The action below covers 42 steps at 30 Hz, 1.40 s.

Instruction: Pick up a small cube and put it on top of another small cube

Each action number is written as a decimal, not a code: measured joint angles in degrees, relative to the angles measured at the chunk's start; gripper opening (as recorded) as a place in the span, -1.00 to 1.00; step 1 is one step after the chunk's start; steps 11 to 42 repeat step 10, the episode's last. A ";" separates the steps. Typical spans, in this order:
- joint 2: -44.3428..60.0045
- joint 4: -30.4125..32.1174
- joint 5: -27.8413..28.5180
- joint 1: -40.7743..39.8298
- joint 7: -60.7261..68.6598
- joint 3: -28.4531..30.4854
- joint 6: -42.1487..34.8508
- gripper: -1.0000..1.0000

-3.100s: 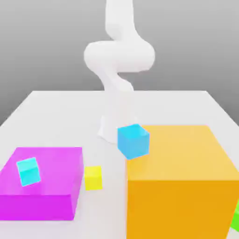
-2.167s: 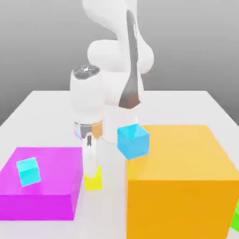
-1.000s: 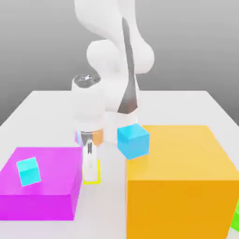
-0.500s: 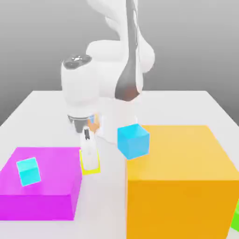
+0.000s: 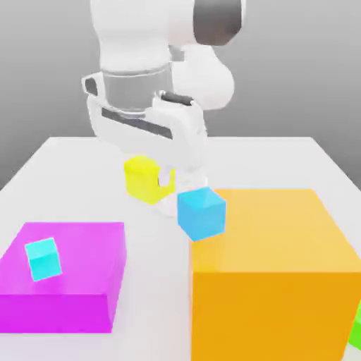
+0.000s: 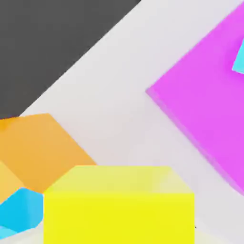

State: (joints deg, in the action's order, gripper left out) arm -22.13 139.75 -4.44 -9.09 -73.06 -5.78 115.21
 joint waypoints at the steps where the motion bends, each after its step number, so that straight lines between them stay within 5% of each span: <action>1: -0.85 -1.15 0.15 0.95 1.21 -0.68 -1.43 -1.00; 6: 1.11 3.00 0.02 3.14 1.59 -3.75 6.73 -1.00; 7: 1.69 4.01 0.00 3.13 1.59 -3.94 8.35 1.00; 42: 1.69 4.01 -0.01 3.13 1.60 -3.94 8.35 1.00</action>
